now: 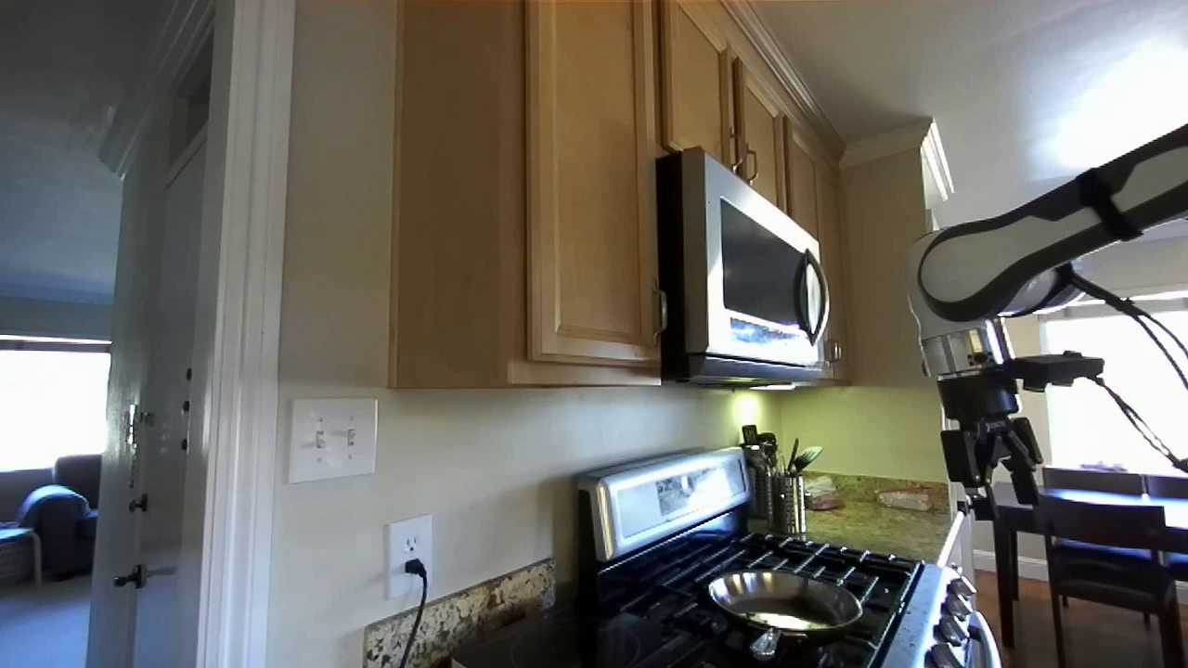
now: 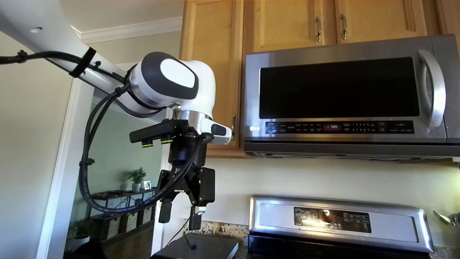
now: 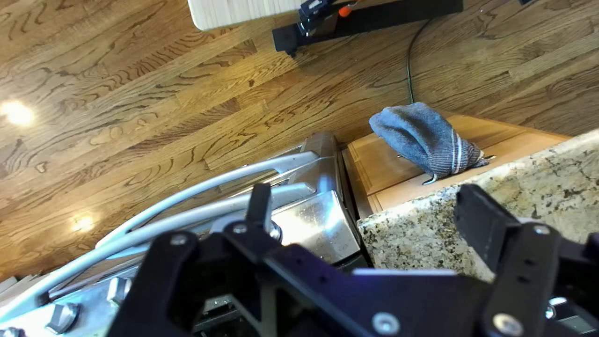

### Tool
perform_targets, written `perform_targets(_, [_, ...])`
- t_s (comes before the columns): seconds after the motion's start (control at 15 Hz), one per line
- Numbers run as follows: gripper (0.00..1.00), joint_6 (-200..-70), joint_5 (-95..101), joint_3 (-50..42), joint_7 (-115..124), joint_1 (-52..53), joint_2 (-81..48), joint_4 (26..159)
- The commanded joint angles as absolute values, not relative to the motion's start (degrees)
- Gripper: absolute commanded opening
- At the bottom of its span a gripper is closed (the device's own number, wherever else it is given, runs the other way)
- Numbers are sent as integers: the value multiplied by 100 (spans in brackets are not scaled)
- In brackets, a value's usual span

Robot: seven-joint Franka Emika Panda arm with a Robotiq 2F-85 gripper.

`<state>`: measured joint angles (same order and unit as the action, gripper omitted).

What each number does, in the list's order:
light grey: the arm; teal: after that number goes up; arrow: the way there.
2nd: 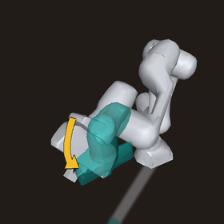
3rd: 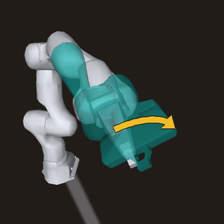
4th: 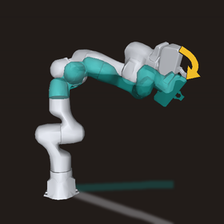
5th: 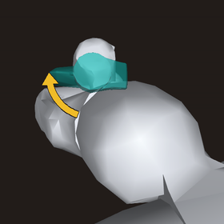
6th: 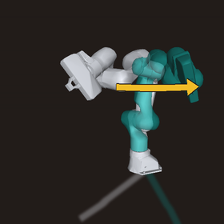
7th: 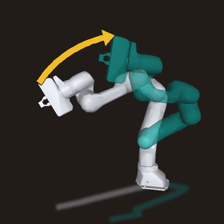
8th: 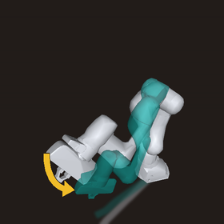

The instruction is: Open the cupboard door to the far left

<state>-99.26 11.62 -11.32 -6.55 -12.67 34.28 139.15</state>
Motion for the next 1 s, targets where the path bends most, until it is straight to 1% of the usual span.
perform_targets(0.0, [100,-9912,1177,-1164,-640,-1228,3428,13903])
perform_targets(0.4, [100,-10293,730,-933,-106,-1063,3112,13595])
perform_targets(0.67, [100,-11198,387,-724,54,-895,2820,13121])
perform_targets(0.93, [100,-12317,637,-476,-48,-794,2619,12778])
